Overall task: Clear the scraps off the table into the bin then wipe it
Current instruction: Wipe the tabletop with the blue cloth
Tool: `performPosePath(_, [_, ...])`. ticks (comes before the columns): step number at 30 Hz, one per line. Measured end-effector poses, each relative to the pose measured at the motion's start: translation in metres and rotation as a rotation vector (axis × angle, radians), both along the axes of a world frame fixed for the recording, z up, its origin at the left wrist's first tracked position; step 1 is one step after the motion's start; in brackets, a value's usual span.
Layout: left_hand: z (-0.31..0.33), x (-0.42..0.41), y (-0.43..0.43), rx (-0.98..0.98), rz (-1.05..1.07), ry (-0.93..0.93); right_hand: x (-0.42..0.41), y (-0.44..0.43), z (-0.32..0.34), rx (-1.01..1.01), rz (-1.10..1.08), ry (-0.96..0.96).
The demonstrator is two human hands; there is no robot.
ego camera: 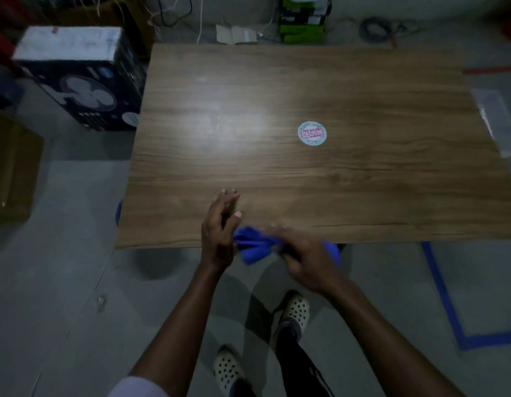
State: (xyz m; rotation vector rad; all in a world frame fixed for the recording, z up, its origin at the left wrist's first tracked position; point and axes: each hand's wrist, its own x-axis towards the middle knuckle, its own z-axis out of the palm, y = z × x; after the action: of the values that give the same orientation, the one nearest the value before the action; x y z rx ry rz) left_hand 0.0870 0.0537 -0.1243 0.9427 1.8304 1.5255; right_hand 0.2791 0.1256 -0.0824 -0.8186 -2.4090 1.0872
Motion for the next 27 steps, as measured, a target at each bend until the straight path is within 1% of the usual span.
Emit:
performPosePath(2, [0.001, -0.004, -0.012, 0.018, 0.059, -0.053, 0.005, 0.017, 0.018, 0.051, -0.278, 0.006])
performPosePath(4, [0.0, -0.007, -0.02, 0.031, 0.087, -0.019, 0.006, 0.042, 0.014, 0.1, -0.562, -0.063])
performPosePath(5, [0.0, -0.008, -0.023, 0.03, 0.095, -0.018, 0.002, 0.052, 0.004, 0.08, -0.677, -0.14])
performPosePath(6, [-0.004, -0.01, -0.025, 0.041, 0.099, -0.016, -0.009, 0.053, -0.006, 0.065, -0.746, -0.288])
performPosePath(7, [-0.006, -0.012, -0.026, 0.046, 0.099, -0.006, -0.024, 0.044, -0.016, 0.072, -0.751, -0.43])
performPosePath(8, [-0.009, -0.013, -0.027, 0.051, 0.094, 0.013, -0.039, 0.03, -0.026, 0.123, -0.722, -0.52])
performPosePath(9, [-0.01, -0.013, -0.027, 0.037, 0.088, 0.042, -0.054, 0.013, -0.033, 0.184, -0.653, -0.52])
performPosePath(11, [-0.011, -0.013, -0.027, 0.003, 0.083, 0.063, -0.083, -0.03, -0.039, 0.305, -0.429, -0.425])
performPosePath(12, [-0.007, -0.011, -0.026, -0.013, 0.082, 0.062, -0.094, -0.053, -0.032, 0.291, -0.32, -0.391])
performPosePath(13, [-0.001, -0.01, -0.025, -0.027, 0.088, 0.03, -0.102, -0.069, -0.02, 0.23, -0.247, -0.374])
performPosePath(14, [0.003, -0.011, -0.024, -0.036, 0.103, -0.036, -0.106, -0.078, -0.005, 0.124, -0.207, -0.383])
performPosePath(15, [0.008, -0.011, -0.025, -0.037, 0.122, -0.12, -0.108, -0.078, 0.007, 0.001, -0.21, -0.393])
performPosePath(16, [0.009, -0.013, -0.025, -0.029, 0.136, -0.184, -0.107, -0.073, 0.018, -0.102, -0.293, -0.378])
performPosePath(17, [0.009, -0.015, -0.025, -0.02, 0.145, -0.215, -0.104, -0.064, 0.026, -0.162, -0.398, -0.317])
performPosePath(18, [0.007, -0.018, -0.024, -0.019, 0.153, -0.193, -0.1, -0.053, 0.034, -0.213, -0.483, -0.246])
performPosePath(19, [0.004, -0.021, -0.021, -0.036, 0.161, -0.116, -0.096, -0.04, 0.04, -0.241, -0.565, -0.186])
performPosePath(20, [0.0, -0.024, -0.016, -0.054, 0.165, -0.009, -0.093, -0.026, 0.042, -0.217, -0.638, -0.154])
performPosePath(21, [-0.003, -0.027, -0.009, -0.088, 0.164, 0.115, -0.09, -0.011, 0.04, -0.151, -0.698, -0.138])
performPosePath(23, [-0.008, -0.032, 0.012, -0.118, 0.142, 0.339, -0.087, 0.021, 0.024, -0.025, -0.763, -0.126])
performPosePath(24, [-0.011, -0.036, 0.024, -0.125, 0.126, 0.417, -0.087, 0.039, 0.011, 0.022, -0.745, -0.175])
performPosePath(27, [-0.014, -0.045, 0.069, -0.147, 0.102, 0.543, -0.092, 0.075, -0.036, 0.192, -0.586, -0.471])
